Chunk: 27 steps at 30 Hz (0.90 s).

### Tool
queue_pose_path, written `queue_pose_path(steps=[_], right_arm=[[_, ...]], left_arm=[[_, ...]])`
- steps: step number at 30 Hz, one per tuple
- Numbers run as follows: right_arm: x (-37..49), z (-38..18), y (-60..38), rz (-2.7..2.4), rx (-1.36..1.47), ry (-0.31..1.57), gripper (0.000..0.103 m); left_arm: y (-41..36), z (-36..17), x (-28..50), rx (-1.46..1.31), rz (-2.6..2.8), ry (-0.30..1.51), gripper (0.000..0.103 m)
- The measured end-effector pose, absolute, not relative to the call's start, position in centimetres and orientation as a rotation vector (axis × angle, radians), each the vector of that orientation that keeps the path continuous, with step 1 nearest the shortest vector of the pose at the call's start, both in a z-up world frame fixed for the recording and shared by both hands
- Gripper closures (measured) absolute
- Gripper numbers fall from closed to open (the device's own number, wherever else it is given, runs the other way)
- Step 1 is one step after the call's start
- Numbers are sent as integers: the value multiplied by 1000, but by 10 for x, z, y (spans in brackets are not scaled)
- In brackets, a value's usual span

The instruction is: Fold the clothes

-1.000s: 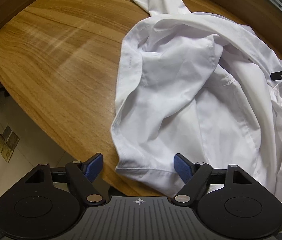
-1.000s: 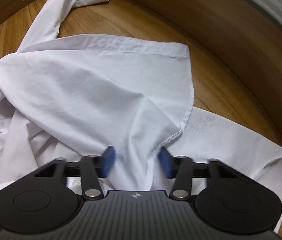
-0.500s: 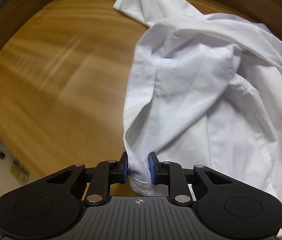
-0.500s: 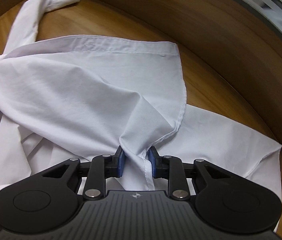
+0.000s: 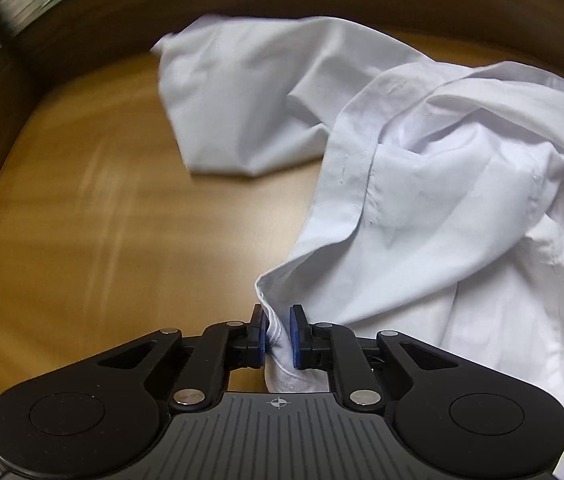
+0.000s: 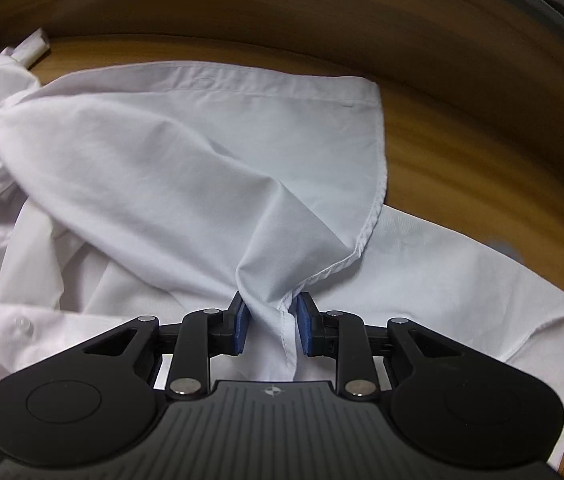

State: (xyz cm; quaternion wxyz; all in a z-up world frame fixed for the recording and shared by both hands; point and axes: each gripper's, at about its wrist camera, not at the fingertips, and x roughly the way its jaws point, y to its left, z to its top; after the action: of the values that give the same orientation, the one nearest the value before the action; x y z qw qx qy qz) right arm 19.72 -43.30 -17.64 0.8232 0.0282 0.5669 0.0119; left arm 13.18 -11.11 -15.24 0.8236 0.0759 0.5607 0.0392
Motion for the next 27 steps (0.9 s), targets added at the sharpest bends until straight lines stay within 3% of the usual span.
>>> queue_pose_path(steps=[9, 17, 22, 24, 27], right_arm=[[107, -174, -423, -170, 254, 1215, 75], [37, -165, -371, -317, 379, 1205, 75], [1, -138, -331, -431, 385, 1141, 71], [-13, -120, -318, -484, 384, 1098, 65], [-37, -98, -304, -534, 400, 1048, 58]], left_arm=[[-141, -142, 235, 316, -130, 1108, 91], [-193, -139, 274, 438, -330, 1037, 90], [-201, -119, 260, 452, -432, 973, 75], [-202, -109, 252, 453, -472, 944, 59], [-185, -90, 238, 429, -528, 915, 48]])
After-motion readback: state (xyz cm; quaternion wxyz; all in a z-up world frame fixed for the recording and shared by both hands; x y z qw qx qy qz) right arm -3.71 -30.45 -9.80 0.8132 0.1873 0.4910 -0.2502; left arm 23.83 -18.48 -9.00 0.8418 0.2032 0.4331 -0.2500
